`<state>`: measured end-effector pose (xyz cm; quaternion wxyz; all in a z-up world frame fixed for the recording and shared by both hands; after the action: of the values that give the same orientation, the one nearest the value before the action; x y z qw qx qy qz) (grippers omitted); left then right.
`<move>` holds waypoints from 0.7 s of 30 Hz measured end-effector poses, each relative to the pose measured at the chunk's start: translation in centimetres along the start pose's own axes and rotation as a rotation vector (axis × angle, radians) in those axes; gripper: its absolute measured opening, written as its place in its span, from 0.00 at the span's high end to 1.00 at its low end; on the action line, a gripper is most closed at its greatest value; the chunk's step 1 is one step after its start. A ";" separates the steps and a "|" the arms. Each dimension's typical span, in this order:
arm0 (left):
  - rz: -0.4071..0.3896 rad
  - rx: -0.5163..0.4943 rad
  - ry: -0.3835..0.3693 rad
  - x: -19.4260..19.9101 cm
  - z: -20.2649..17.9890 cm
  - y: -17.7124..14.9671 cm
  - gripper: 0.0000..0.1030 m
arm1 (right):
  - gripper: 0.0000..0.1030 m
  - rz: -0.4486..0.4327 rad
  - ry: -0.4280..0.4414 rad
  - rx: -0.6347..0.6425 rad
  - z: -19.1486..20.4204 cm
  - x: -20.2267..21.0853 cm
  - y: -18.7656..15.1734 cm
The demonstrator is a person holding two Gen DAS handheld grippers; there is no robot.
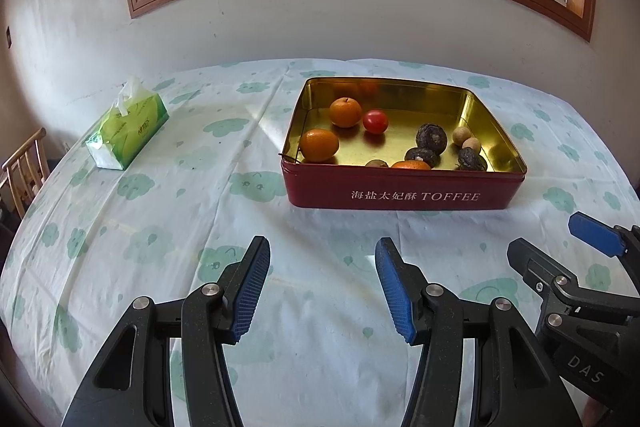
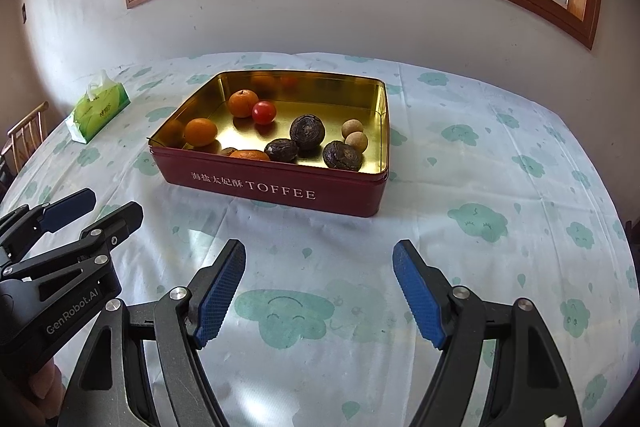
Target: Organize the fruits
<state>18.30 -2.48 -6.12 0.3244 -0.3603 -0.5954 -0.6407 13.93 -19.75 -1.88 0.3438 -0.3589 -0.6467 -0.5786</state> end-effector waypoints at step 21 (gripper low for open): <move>-0.012 -0.007 0.007 0.2 0.0 -0.3 0.46 | 0.28 0.001 0.000 0.002 0.1 0.0 -0.2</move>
<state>17.93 -2.46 -6.15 0.3214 -0.3557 -0.5942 -0.6458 13.75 -19.66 -1.96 0.3444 -0.3587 -0.6471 -0.5779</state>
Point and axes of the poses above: each gripper's, at about its wrist camera, not at the fingertips, and x roughly against the way its jaws point, z to its left, y to its top, the point moved 10 cm from there along -x, roughly the way its jaws point, and after that the axes turned 12 degrees about z, right-handed, at the moved point
